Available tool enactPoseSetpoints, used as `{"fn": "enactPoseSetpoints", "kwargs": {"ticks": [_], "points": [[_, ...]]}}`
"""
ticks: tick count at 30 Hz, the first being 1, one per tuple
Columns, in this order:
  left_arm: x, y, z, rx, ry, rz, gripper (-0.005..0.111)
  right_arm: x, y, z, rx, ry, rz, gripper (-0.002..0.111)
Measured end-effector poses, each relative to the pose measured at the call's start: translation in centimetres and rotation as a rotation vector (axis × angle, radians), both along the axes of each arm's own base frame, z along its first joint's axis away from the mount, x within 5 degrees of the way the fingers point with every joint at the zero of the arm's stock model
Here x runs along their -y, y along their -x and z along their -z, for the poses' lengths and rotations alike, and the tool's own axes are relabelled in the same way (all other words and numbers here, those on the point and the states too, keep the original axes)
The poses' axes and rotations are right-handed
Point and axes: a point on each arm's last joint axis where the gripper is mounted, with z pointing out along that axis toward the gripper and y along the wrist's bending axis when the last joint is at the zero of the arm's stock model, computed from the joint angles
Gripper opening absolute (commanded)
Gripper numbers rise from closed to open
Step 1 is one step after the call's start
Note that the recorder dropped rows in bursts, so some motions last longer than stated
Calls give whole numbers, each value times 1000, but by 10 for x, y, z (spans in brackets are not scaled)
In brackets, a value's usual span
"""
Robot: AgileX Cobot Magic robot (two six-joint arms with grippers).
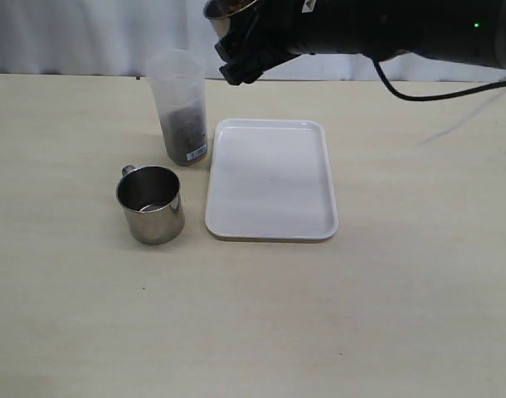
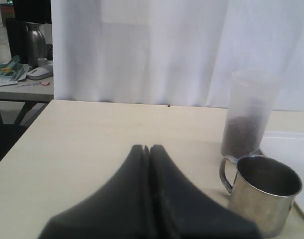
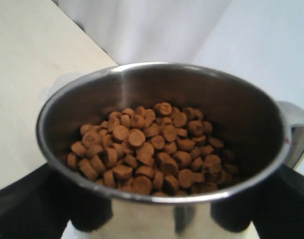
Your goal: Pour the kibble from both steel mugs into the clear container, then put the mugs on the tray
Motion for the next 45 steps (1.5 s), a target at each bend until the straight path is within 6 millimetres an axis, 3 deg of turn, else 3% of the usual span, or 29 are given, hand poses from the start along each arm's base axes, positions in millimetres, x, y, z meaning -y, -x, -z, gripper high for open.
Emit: {"fn": "enactPoseSetpoints", "kwargs": {"ticks": [14, 28, 33, 39, 45], "points": [[0, 0, 0, 0, 0, 0, 0, -18, -33, -5, 37, 118, -56, 5], [0, 0, 0, 0, 0, 0, 0, -26, -56, 5, 9, 298, -84, 5], [0, 0, 0, 0, 0, 0, 0, -25, -57, 3, 46, 361, -93, 5], [0, 0, 0, 0, 0, 0, 0, -55, -40, -1, 161, 494, -139, 5], [0, 0, 0, 0, 0, 0, 0, -54, -41, -2, 179, 503, -118, 5]]}}
